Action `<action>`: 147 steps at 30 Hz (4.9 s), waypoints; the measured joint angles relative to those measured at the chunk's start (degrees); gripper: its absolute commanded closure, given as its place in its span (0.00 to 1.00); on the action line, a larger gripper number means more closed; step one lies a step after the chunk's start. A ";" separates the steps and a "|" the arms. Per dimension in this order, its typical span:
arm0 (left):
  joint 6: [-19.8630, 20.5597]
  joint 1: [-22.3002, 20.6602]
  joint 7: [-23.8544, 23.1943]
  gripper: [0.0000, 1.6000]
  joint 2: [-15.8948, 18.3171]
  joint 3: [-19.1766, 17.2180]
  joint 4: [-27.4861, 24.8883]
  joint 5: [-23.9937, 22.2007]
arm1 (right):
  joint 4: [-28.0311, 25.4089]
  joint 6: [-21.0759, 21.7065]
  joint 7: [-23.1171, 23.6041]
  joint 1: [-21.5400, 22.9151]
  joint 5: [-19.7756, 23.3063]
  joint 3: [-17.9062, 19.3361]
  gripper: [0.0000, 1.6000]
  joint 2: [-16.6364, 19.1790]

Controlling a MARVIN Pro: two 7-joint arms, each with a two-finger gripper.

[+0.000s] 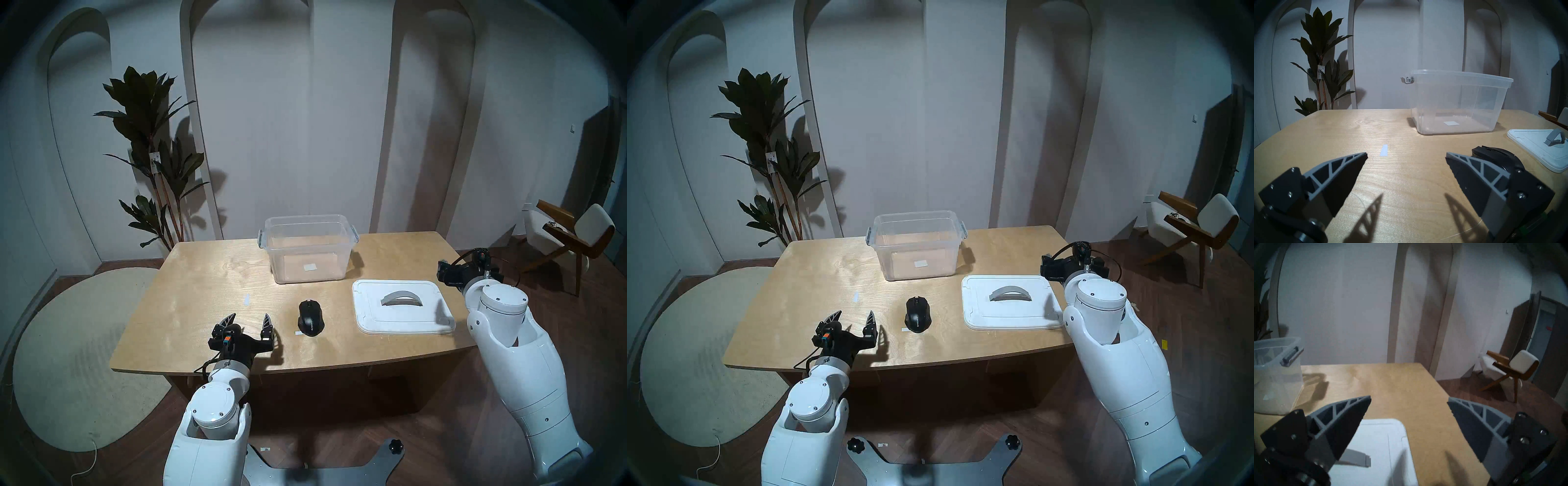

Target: Open a storage container and put mouse inside

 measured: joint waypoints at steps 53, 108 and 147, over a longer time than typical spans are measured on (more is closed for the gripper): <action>0.00 0.03 -0.02 0.00 0.00 0.01 -0.59 -0.03 | 30.42 -30.56 45.35 7.86 12.65 -7.79 0.00 11.46; 9.05 -1.18 8.29 0.00 4.29 10.30 -2.44 -4.29 | 44.22 -36.51 68.53 17.37 20.22 -10.81 0.00 10.91; 13.15 -6.89 18.97 0.00 14.57 33.75 -3.69 -16.86 | 52.57 -38.10 71.63 19.10 18.99 -11.38 0.00 10.74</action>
